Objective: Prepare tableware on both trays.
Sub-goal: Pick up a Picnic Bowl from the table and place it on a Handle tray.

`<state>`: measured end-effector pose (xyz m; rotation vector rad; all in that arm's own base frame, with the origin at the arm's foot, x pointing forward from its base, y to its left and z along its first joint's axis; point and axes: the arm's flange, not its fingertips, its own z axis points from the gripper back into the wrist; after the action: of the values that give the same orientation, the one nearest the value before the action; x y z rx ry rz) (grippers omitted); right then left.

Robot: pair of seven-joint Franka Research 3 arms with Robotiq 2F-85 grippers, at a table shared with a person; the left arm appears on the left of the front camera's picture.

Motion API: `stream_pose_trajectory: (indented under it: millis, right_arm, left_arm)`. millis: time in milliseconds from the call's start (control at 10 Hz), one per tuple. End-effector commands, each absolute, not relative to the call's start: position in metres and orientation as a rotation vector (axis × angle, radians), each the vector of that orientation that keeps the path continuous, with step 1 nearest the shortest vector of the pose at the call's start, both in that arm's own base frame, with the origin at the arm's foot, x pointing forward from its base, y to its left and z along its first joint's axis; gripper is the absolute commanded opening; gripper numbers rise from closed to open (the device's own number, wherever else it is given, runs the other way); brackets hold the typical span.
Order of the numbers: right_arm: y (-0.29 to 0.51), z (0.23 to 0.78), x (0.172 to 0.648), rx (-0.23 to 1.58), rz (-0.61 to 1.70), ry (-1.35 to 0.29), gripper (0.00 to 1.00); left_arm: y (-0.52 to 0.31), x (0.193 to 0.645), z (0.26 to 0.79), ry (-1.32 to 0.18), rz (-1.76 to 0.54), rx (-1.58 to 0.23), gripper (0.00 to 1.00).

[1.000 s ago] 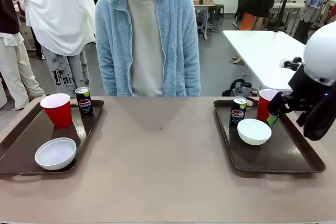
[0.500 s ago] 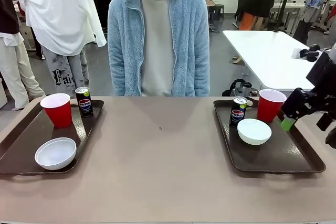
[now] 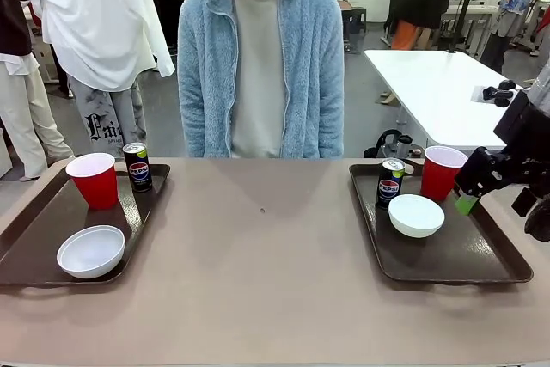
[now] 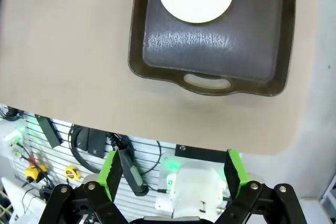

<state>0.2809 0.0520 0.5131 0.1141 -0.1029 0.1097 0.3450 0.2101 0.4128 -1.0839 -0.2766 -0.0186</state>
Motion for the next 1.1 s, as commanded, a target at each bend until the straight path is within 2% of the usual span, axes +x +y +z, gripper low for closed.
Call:
stream_pose_trajectory:
  millis: [0,100,200,300,500,700,900,1000]
  right_arm:
    - [0.051,0.512,0.285,0.119,0.114,-0.114,1.00]
    - [0.052,0.513,0.281,0.114,0.110,-0.103,1.00]
    - [0.028,0.527,0.278,0.490,0.012,-0.010,1.00]
    - [0.006,0.537,0.299,0.754,-0.065,-0.026,1.00]
    - [-0.030,0.539,0.336,1.084,-0.187,-0.066,1.00]
    - [-0.073,0.536,0.355,1.304,-0.305,-0.083,1.00]
    - [-0.112,0.531,0.335,1.443,-0.347,-0.053,1.00]
    - [-0.127,0.526,0.321,1.439,-0.369,-0.059,1.00]
  left_arm:
    - [0.211,0.344,0.415,-0.297,-0.029,-1.097,0.95]
    - [0.211,0.344,0.415,-0.297,-0.029,-1.097,0.95]
    - [0.211,0.344,0.415,-0.297,-0.029,-1.097,0.95]
    - [0.211,0.344,0.415,-0.297,-0.029,-1.097,0.95]
    - [0.211,0.344,0.415,-0.297,-0.029,-1.097,0.95]
    - [0.211,0.344,0.415,-0.297,-0.029,-1.097,0.95]
    - [0.211,0.344,0.415,-0.297,-0.029,-1.097,0.95]
    - [0.211,0.344,0.415,-0.297,-0.029,-1.097,0.95]
